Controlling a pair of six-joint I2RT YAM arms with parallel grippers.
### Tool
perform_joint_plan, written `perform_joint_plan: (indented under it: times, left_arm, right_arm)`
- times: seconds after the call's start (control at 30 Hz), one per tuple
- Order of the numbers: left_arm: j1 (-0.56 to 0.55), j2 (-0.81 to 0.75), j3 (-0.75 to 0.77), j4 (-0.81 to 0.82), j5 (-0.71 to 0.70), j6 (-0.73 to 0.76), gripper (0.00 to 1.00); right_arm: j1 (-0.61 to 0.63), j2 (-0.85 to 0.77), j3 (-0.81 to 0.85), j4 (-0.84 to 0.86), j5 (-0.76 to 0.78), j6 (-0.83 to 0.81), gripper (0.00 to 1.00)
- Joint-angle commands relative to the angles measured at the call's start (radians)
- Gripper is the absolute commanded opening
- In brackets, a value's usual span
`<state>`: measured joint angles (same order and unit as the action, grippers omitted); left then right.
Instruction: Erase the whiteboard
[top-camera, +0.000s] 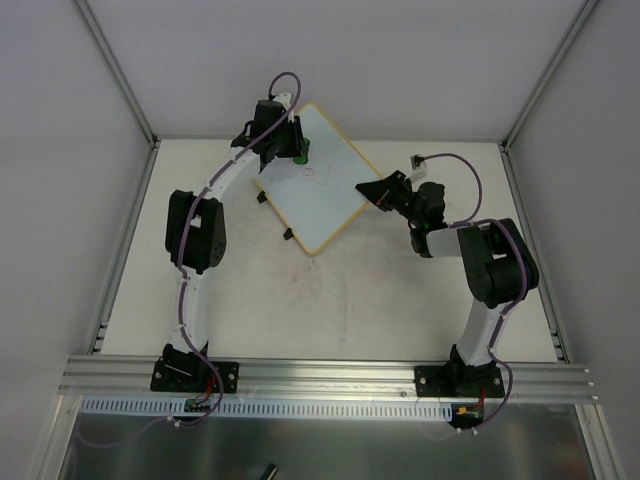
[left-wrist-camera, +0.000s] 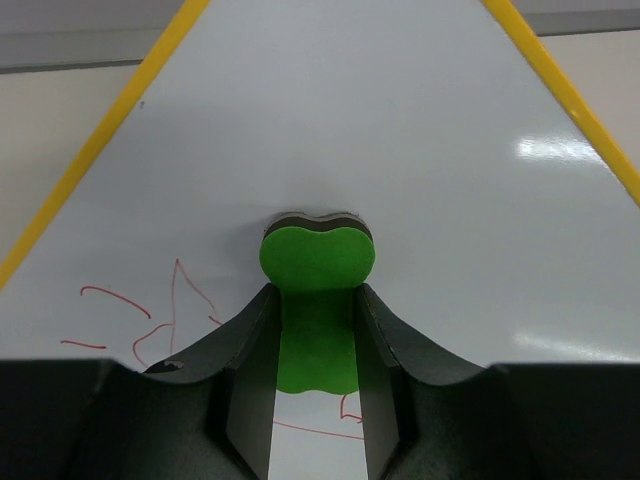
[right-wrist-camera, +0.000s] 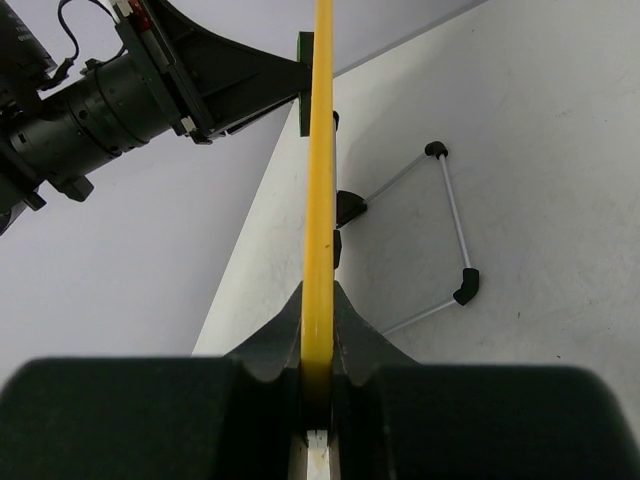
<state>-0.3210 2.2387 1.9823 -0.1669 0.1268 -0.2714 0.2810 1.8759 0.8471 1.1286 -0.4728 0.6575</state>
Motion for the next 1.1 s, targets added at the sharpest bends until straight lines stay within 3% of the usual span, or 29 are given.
perform_joint_plan:
  times: [0.0,0.63,1.07]
  left_arm:
    - [0.048,-0.039,-0.045,0.006,0.013,-0.066,0.00]
    - [0.203,-0.047,-0.195,-0.006,0.016,-0.273,0.00]
    - [0.181,0.038,-0.043,-0.003,0.151,-0.235,0.00]
  right_arm:
    - [0.017,-0.008,0.040,0.103,-0.041,-0.024,0.00]
    - [0.014,-0.004,0.036,0.103,-0.035,-0.021,0.00]
    - [0.015,-0.003,0.040,0.106,-0.041,-0.021,0.00]
